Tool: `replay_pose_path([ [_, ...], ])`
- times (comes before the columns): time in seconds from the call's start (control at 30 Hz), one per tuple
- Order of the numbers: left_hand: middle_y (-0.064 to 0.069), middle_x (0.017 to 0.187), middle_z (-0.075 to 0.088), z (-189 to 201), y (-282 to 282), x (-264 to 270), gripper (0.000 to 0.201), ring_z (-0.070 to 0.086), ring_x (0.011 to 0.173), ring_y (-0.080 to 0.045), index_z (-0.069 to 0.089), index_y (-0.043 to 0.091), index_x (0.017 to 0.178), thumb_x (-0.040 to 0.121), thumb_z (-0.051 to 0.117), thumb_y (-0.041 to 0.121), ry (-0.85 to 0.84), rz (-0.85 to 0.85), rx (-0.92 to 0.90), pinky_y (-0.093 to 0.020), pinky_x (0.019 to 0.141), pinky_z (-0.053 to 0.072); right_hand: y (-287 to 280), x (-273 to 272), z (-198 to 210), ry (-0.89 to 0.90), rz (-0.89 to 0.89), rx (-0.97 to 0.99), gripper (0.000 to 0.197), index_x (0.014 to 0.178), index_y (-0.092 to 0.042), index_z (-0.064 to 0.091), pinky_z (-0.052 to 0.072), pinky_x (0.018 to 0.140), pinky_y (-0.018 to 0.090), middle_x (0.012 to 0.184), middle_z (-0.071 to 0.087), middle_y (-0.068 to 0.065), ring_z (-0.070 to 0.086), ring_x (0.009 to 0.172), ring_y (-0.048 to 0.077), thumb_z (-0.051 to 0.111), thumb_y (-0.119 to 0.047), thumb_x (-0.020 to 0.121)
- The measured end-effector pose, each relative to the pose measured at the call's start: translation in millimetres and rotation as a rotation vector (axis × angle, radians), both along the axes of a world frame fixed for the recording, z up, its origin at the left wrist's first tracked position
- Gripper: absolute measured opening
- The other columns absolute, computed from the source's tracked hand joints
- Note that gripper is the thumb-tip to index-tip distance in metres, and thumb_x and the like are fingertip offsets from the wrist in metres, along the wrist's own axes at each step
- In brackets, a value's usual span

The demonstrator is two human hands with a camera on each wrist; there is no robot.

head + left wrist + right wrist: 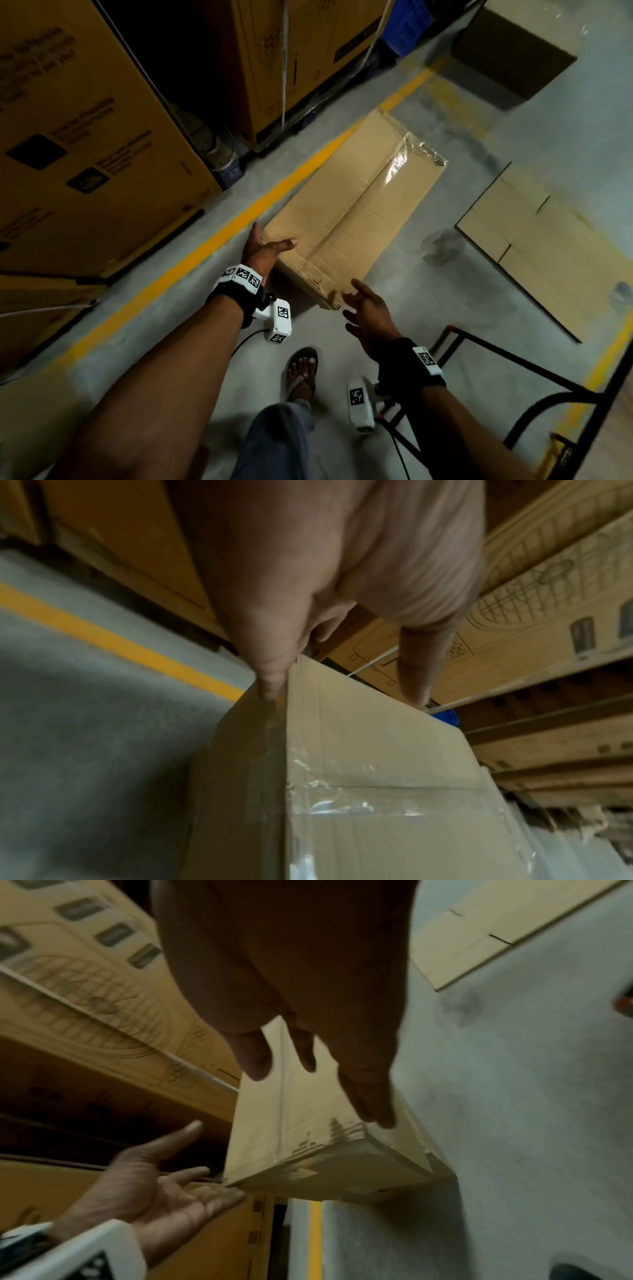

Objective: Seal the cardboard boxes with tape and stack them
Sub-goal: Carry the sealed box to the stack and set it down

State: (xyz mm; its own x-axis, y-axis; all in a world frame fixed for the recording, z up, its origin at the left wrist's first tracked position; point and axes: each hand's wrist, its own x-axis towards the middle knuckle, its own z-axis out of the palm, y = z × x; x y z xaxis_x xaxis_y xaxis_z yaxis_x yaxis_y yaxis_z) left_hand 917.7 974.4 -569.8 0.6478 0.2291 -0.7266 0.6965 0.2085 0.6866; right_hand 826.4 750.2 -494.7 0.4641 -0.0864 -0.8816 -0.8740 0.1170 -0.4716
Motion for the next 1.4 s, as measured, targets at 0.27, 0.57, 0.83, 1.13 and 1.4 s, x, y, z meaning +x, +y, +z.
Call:
replay_pose_path([
  [0.27, -0.005, 0.099, 0.072, 39.8, 2.7, -85.1, 0.041, 0.064, 0.082, -0.015, 0.066, 0.011, 0.127, 0.09, 0.082, 0.019, 0.115, -0.204, 0.08, -0.026, 0.06, 0.049, -8.2, -41.4, 91.9, -0.077, 0.126, -0.045, 0.012, 0.109, -0.023, 0.072, 0.054, 0.092, 0.043, 0.116, 0.074, 0.012, 0.071, 0.105, 0.025, 0.064, -0.028, 0.102],
  [0.57, -0.005, 0.09, 0.073, 148.5, -54.9, -219.2, 0.025, 0.066, 0.076, -0.015, 0.071, 0.008, 0.119, 0.095, 0.075, 0.013, 0.054, -0.391, 0.096, -0.022, 0.057, 0.047, -30.1, -158.7, 195.0, -0.163, 0.007, 0.086, 0.019, 0.116, -0.01, 0.072, 0.055, 0.067, 0.028, 0.111, 0.076, 0.012, 0.069, 0.084, 0.02, 0.064, -0.02, 0.102],
  [0.83, -0.009, 0.094, 0.074, 280.0, -169.8, -311.5, 0.018, 0.068, 0.08, -0.019, 0.072, 0.01, 0.113, 0.095, 0.075, 0.014, -0.208, -0.64, 0.142, -0.024, 0.061, 0.048, -135.8, -301.4, 269.7, -0.371, -0.1, 0.021, 0.024, 0.118, -0.013, 0.07, 0.054, 0.073, 0.034, 0.108, 0.078, 0.008, 0.072, 0.088, 0.02, 0.065, -0.029, 0.102],
  [1.13, -0.005, 0.092, 0.08, 374.5, -367.4, -445.0, 0.015, 0.077, 0.084, -0.02, 0.077, 0.019, 0.107, 0.093, 0.079, 0.019, -0.465, -1.001, 0.034, -0.032, 0.07, 0.057, -331.0, -504.1, 331.2, -0.536, -0.371, -0.261, 0.018, 0.113, -0.015, 0.072, 0.051, 0.066, 0.03, 0.102, 0.079, 0.006, 0.072, 0.083, 0.016, 0.064, -0.026, 0.102],
  [1.4, -0.005, 0.086, 0.08, 441.8, -530.1, -500.5, 0.011, 0.076, 0.083, -0.021, 0.08, 0.02, 0.104, 0.093, 0.079, 0.018, -0.685, -1.348, -0.129, -0.031, 0.067, 0.056, -458.0, -619.2, 393.8, -0.636, -0.742, -0.6, 0.014, 0.11, -0.019, 0.073, 0.053, 0.068, 0.031, 0.1, 0.079, 0.003, 0.075, 0.085, 0.017, 0.065, -0.027, 0.101],
])
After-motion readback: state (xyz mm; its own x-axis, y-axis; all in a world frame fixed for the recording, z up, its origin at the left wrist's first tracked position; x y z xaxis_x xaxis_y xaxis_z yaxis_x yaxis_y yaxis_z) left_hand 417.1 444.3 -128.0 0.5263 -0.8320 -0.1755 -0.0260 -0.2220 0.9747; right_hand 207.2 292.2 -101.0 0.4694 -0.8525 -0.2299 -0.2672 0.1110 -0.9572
